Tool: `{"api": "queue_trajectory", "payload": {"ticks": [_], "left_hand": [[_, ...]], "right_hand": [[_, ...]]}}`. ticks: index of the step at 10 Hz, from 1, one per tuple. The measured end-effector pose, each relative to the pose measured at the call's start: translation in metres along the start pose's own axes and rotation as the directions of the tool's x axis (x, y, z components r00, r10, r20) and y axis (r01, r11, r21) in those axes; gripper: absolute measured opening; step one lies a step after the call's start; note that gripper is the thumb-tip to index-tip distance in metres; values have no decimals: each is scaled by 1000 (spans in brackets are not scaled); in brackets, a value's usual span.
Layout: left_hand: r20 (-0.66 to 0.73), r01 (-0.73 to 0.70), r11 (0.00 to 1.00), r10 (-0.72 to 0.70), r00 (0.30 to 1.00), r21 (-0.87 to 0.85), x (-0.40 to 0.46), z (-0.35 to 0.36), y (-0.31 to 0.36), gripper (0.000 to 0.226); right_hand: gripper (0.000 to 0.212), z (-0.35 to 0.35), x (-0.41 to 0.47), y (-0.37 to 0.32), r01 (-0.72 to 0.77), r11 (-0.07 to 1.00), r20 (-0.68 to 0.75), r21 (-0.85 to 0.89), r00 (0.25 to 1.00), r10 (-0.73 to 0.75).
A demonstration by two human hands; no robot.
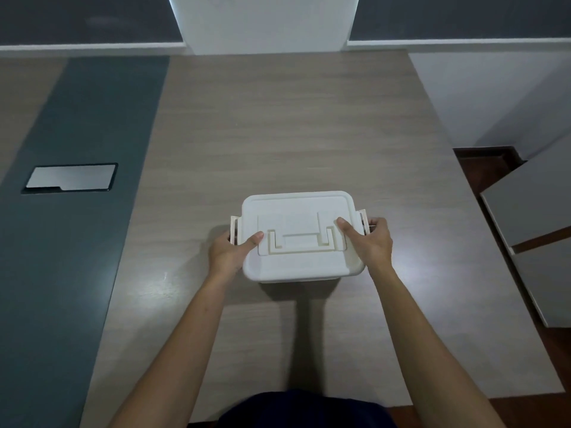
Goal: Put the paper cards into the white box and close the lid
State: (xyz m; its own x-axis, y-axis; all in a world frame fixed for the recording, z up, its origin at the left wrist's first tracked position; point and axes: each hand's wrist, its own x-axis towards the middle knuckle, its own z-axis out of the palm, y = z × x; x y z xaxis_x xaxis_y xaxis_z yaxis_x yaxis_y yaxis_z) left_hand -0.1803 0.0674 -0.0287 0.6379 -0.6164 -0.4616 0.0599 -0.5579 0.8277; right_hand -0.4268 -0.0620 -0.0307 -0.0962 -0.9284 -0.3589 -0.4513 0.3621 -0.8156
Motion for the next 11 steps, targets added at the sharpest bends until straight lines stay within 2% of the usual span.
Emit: {"api": "queue_trajectory", "payload": {"ticks": [1,2,4,5,7,9,10,11], "left_hand": [[-103,-118,985,131,986,127,-8,8,-2,29],[-152,-158,967,190,970,201,-14,14,-3,38],[-102,-188,882,255,961,433,-13,18,-1,58],[-116,-158,881,232,966,445,-14,19,-1,63],[-82,-184,896,236,968,404,1,22,14,60],[-80,-191,908,236,968,373,16,28,30,48],[-55,-233,934,257,965,273,19,24,23,46],[-182,-162,984,172,968,72,14,16,1,59]], "right_hand": [[58,9,-9,3,153,987,-91,-42,983,-156],[55,11,-9,5,202,976,-123,-86,970,-212],[45,15,-10,8,336,919,-171,-207,912,-372],[44,16,-10,9,341,918,-180,-204,908,-377],[46,18,1,-3,347,918,-189,-193,905,-382],[46,20,17,-21,316,927,-159,-203,923,-349],[46,17,18,-15,284,954,-171,-95,940,-297],[50,14,6,10,217,976,-308,27,930,-198]]}}
